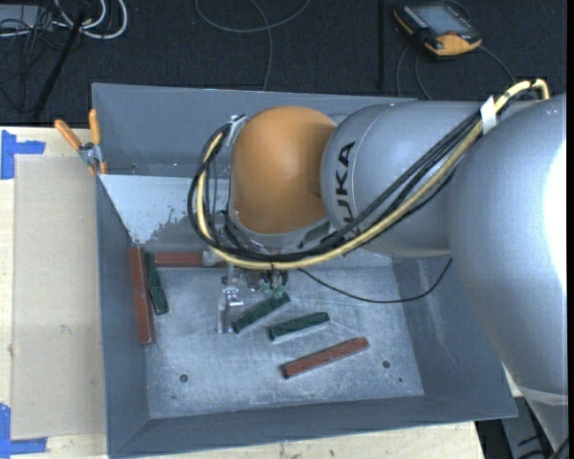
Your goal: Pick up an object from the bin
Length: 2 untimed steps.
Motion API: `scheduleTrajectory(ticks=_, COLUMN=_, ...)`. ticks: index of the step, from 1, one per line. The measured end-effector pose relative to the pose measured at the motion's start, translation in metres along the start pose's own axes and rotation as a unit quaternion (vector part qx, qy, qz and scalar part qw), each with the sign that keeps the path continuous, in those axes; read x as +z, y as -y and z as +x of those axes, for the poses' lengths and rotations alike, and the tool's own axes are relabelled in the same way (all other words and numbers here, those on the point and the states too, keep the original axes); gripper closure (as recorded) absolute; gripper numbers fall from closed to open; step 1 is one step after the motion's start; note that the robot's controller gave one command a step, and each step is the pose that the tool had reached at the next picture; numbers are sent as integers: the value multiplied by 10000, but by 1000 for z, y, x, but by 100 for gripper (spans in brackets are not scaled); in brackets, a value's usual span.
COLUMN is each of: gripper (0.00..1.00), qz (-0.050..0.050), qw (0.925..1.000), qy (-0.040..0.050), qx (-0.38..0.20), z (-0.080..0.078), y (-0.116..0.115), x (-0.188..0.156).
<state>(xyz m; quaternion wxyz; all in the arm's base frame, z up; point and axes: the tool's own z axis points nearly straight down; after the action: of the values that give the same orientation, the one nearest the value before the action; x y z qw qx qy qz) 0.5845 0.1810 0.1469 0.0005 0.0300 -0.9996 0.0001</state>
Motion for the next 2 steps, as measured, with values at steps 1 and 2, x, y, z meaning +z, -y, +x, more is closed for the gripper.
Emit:
scheduleTrajectory(ticks=1, gripper=0, qz=2, qw=9897, qy=10, qx=-1429, z=-10, y=5, x=-13)
scheduleTrajectory(ticks=2, gripper=0, qz=-4, qw=9741, qy=28, qx=-2261, z=33, y=39, x=40)
